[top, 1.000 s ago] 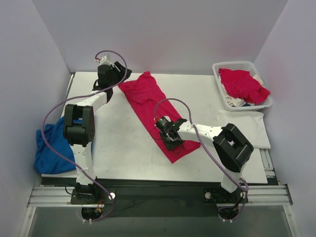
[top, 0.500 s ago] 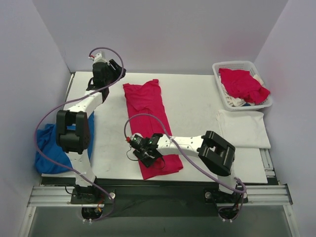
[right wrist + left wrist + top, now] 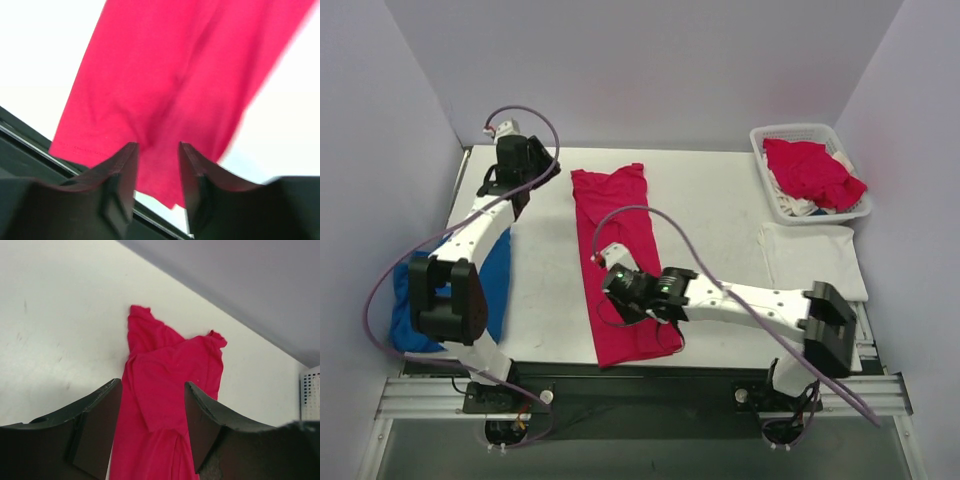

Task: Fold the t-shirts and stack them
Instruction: Rotate the tshirt 90 degrees

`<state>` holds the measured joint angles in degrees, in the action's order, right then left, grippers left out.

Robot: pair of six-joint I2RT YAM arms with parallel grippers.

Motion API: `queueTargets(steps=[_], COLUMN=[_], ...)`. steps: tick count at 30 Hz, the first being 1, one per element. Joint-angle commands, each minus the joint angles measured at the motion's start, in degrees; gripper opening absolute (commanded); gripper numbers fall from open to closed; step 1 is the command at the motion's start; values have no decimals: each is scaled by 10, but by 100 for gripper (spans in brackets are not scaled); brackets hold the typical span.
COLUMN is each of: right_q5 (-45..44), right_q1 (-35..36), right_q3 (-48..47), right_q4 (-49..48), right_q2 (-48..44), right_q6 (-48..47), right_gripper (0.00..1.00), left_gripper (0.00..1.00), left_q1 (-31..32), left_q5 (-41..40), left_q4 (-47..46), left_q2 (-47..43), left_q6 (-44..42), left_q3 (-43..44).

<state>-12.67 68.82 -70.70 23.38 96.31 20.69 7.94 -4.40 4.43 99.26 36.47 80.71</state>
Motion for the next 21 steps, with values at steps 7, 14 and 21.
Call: queueTargets(steps=[7,14,21], right_q5=[-95,-55,26], right_q1=[-159,-213,-228], right_q3=[169,244,317], right_q4=[33,3,-64], right_q2=[-236,-259,-267], right_q6=[64,59,96], right_gripper=[51,53,53], left_gripper=[64,64,63], left_q1=[84,167,284], left_q5=[-92,-90,-90], left_q4=[137,177,239], left_q2=[-201,-365,-456], left_q6=[80,166,278], left_q3=[-219,-402,-513])
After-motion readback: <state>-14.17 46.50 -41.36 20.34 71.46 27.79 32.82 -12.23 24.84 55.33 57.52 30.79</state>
